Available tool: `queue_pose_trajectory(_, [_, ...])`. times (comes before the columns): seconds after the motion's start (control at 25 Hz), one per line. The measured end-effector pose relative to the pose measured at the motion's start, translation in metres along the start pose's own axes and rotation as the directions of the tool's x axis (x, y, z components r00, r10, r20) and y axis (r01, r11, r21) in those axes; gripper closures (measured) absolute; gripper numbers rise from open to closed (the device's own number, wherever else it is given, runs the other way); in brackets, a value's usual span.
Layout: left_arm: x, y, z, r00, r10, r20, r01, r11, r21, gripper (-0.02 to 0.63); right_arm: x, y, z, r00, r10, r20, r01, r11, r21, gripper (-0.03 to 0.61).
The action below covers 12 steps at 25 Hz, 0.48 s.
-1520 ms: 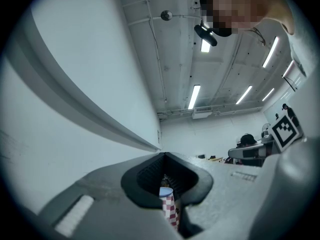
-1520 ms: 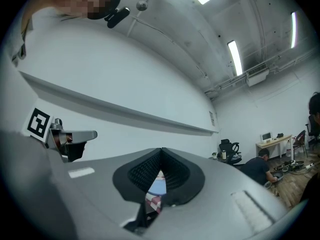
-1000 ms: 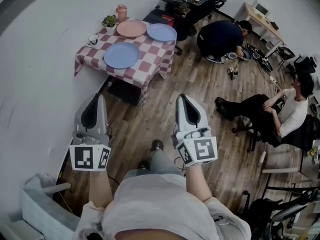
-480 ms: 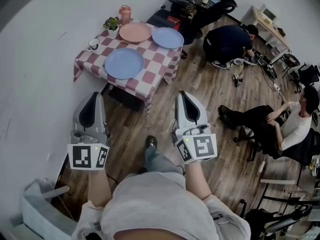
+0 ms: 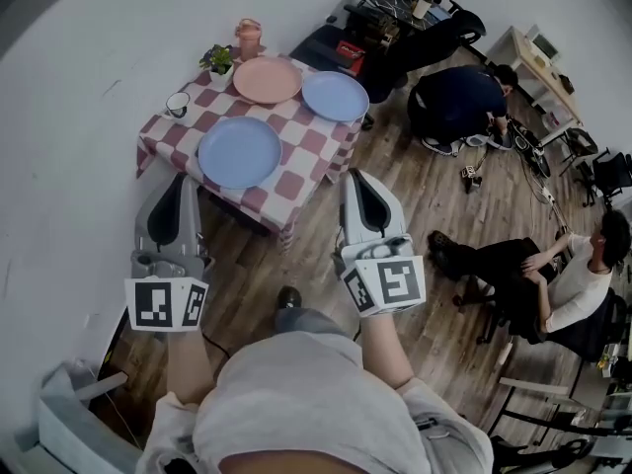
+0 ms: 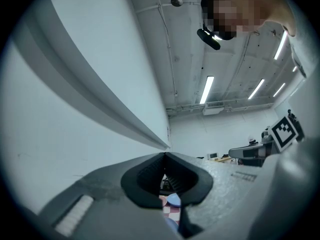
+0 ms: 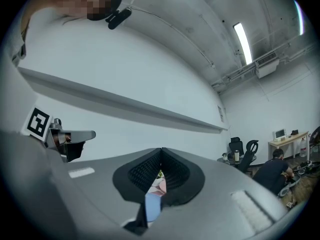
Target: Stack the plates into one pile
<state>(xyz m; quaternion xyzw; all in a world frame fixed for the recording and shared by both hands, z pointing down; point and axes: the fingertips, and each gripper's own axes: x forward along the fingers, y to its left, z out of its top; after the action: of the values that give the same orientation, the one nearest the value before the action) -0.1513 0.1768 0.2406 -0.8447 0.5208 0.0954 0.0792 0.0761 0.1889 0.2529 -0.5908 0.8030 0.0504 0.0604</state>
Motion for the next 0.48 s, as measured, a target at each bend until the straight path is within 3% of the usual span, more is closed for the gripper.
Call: queue_pose_trajectory(0.48, [0.066,-0.006,0.001,0.999,0.02,0.049,-0.022,0.999,0.038,0.609,0.051,-0.046,0.002,0.998,0.046,0.044,-0.046,0.999,-0.002,0.583])
